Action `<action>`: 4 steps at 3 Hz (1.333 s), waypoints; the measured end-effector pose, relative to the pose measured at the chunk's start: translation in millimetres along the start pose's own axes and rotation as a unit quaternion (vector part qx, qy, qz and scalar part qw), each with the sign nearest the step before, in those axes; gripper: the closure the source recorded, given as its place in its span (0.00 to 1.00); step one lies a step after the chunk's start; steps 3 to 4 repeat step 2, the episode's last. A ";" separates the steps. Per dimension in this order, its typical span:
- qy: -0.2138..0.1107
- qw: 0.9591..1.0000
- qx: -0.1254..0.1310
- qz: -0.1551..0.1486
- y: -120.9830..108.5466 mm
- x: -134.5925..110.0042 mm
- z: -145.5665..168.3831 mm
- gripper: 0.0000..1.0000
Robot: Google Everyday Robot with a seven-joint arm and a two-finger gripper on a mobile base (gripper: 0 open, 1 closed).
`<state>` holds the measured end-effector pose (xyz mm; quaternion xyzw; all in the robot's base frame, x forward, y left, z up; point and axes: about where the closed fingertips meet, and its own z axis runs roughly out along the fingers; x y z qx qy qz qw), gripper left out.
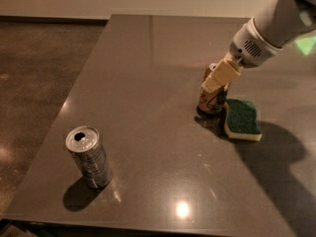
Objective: Move orange can near sponge
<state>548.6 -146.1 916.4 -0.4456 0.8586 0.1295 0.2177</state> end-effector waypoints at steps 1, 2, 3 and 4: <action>0.000 1.000 0.000 -0.001 0.8 -0.7 0.2 0.00; 0.000 1.000 0.000 -0.001 0.9 -0.7 0.3 0.00; 0.000 1.000 0.000 -0.001 0.9 -0.7 0.3 0.00; 0.000 1.000 0.000 -0.001 0.9 -0.7 0.3 0.00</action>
Offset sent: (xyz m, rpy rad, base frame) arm -0.0003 0.0011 0.0002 -0.0004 -0.0006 0.0018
